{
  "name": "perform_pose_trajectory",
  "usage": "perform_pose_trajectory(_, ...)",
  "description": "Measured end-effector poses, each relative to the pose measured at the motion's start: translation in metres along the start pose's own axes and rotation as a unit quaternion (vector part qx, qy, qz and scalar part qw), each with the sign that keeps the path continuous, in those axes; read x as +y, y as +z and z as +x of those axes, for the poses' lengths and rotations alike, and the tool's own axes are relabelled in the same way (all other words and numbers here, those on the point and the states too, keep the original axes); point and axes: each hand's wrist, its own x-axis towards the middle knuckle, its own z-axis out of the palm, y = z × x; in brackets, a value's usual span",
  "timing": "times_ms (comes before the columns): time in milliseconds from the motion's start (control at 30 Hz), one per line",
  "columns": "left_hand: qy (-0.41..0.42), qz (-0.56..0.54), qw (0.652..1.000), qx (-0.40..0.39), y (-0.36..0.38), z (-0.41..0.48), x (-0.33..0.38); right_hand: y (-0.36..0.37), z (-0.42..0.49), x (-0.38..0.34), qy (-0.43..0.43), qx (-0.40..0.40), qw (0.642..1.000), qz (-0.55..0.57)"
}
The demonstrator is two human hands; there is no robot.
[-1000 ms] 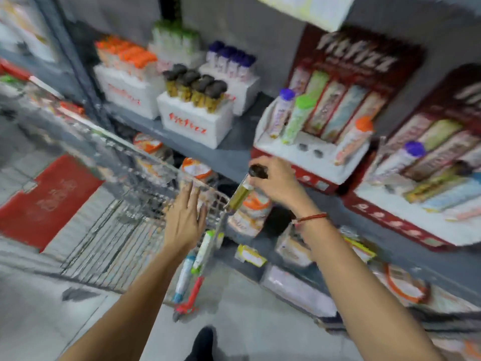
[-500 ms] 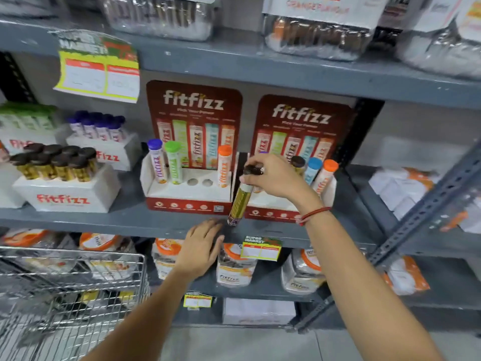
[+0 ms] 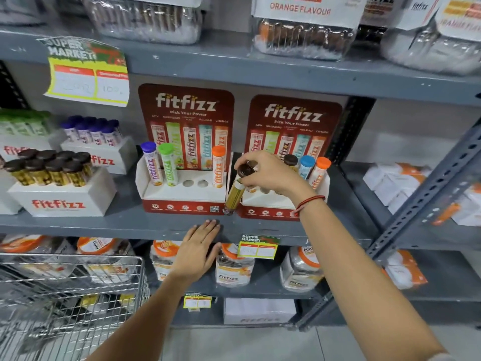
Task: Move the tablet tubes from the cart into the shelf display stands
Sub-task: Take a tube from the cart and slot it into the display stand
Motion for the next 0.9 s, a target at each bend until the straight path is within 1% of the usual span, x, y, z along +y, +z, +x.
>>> perform_pose_trajectory(133, 0.009, 0.005, 1.0, 0.004, 0.001, 0.0, -0.003, 0.003, 0.007, -0.005, -0.005, 0.019, 1.0, 0.006)
perform_pose_trajectory(233, 0.015, 0.01, 1.0, 0.006, 0.001, 0.0, -0.006, 0.009, 0.015, -0.008, -0.023, 0.073, 0.996, -0.045)
perform_pose_trajectory(333, 0.02, 0.016, 1.0, 0.005, 0.0, 0.0, -0.006, 0.015, 0.023, -0.009, -0.031, 0.123, 0.99, -0.057)
perform_pose_trajectory(400, 0.009, 0.016, 1.0, 0.009, 0.0, -0.001, -0.009, 0.02, 0.028, -0.01, -0.035, 0.148, 0.986, -0.065)
perform_pose_trajectory(500, -0.036, 0.015, 0.999, 0.026, -0.004, -0.004, -0.023, 0.026, 0.037, -0.012, -0.046, 0.175, 0.981, -0.076)
perform_pose_trajectory(700, -0.097, 0.037, 0.994, 0.043, -0.02, -0.017, -0.06, 0.035, 0.061, -0.026, -0.06, 0.174, 0.98, -0.077)
perform_pose_trajectory(800, -0.11, 0.044, 0.992, 0.042, -0.024, -0.02, -0.074, 0.044, 0.077, -0.035, -0.074, 0.181, 0.979, -0.062)
perform_pose_trajectory(900, -0.111, 0.051, 0.992, 0.033, -0.026, -0.022, -0.081, 0.052, 0.093, -0.047, -0.083, 0.165, 0.982, -0.038)
